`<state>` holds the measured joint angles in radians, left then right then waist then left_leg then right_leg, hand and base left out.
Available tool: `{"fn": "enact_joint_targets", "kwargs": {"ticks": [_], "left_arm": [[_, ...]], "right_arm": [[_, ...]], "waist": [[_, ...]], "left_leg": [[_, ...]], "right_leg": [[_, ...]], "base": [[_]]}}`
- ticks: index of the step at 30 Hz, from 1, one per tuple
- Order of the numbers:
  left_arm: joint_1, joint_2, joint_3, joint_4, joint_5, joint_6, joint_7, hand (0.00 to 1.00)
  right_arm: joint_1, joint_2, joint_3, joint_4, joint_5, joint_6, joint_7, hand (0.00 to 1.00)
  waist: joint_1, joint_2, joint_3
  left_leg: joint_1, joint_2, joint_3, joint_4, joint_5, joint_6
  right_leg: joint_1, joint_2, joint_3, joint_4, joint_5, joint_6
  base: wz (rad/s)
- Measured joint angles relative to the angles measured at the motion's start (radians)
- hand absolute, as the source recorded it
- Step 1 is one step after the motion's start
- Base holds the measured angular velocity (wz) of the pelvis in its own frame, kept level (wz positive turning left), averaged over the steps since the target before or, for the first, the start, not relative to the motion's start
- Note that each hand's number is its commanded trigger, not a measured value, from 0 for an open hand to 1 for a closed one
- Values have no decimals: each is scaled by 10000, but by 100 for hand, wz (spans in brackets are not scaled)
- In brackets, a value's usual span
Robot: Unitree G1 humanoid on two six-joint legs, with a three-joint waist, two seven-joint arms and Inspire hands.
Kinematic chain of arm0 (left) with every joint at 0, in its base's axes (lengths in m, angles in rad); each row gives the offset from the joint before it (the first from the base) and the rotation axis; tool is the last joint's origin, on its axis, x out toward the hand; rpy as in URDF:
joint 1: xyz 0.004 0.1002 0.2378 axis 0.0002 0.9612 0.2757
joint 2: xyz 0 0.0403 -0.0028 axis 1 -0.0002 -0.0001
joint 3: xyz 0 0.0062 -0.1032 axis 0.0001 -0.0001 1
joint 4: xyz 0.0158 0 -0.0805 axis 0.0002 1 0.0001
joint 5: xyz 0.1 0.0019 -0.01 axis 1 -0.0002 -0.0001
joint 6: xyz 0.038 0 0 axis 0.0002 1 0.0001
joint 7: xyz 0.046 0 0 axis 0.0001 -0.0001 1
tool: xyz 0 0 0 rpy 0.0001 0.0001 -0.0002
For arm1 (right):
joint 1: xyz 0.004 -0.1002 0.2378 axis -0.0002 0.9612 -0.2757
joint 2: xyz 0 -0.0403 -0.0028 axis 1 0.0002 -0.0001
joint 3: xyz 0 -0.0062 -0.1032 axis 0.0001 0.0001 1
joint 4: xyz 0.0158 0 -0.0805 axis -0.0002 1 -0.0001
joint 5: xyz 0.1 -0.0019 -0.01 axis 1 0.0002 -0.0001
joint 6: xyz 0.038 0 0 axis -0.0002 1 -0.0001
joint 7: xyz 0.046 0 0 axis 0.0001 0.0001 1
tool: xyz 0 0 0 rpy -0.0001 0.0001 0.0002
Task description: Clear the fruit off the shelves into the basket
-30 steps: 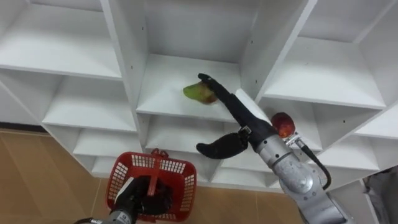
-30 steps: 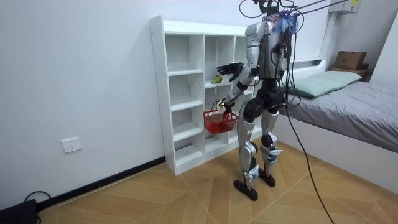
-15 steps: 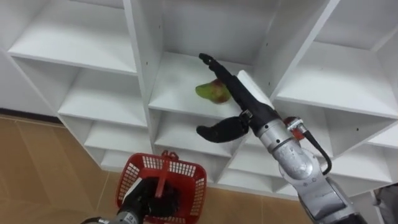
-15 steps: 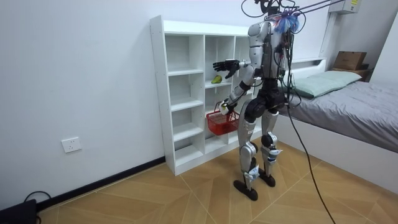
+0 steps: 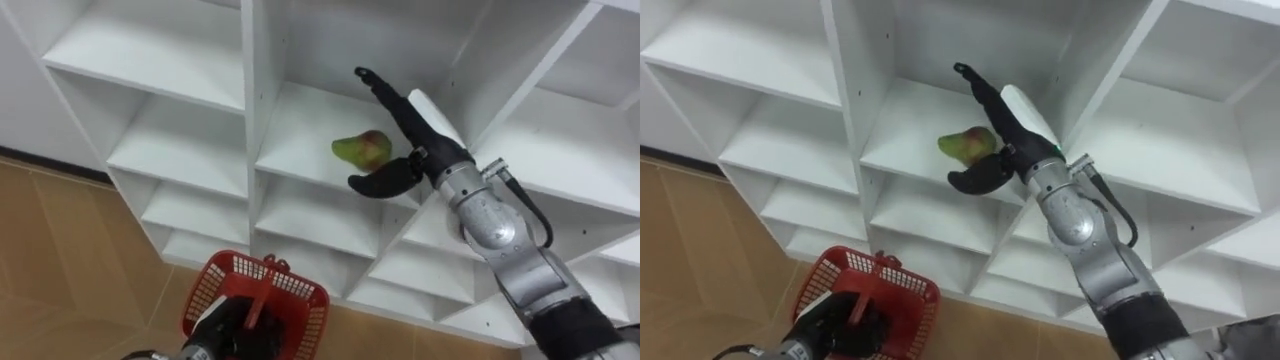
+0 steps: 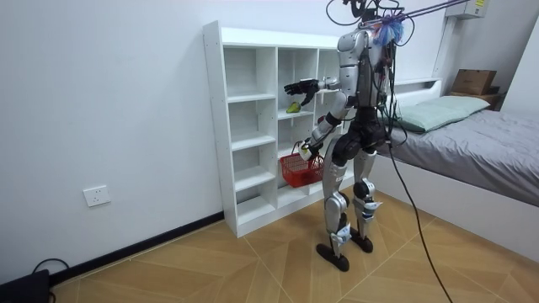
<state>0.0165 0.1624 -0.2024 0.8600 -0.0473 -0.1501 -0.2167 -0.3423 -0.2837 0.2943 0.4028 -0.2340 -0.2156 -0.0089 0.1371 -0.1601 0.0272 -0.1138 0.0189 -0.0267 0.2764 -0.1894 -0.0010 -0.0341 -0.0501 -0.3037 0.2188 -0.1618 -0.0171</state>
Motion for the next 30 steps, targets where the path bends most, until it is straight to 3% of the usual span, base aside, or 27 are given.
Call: {"fn": "enact_joint_targets", "kwargs": {"ticks": [6,10,14,21,30], "left_arm": [[1,262,153,-397,197,202,-418,100],[-5,450,237,-426,185,202,-578,100],[-17,572,245,-407,197,219,-585,100],[-58,556,189,-363,196,444,-576,100],[-69,627,108,-427,209,656,-551,100]], "right_arm": [[-1378,-33,-274,1721,722,154,3,0],[-1899,-317,-524,2164,734,215,-26,0],[-1918,-425,-525,2206,733,215,-77,0],[-1926,-457,-485,2489,731,209,-236,0],[-1954,-459,-387,3526,761,385,-488,0]], "waist": [[63,-36,2],[104,-297,66],[147,-536,76],[102,-544,104],[529,-497,137]], "left_leg": [[-130,-162,-157,-27,121,43],[-166,-186,-333,-23,222,56],[-214,-197,-383,3,222,57],[-671,-202,-562,266,217,51],[-1046,-222,-656,394,233,34]], "right_leg": [[-9,-29,-126,10,-13,18],[-6,-133,-264,14,-29,37],[-22,-94,-314,17,-28,37],[-258,-100,-558,30,-12,17],[-551,-87,-609,87,17,-20]], "base": [[12],[13],[3],[8],[3]]}}
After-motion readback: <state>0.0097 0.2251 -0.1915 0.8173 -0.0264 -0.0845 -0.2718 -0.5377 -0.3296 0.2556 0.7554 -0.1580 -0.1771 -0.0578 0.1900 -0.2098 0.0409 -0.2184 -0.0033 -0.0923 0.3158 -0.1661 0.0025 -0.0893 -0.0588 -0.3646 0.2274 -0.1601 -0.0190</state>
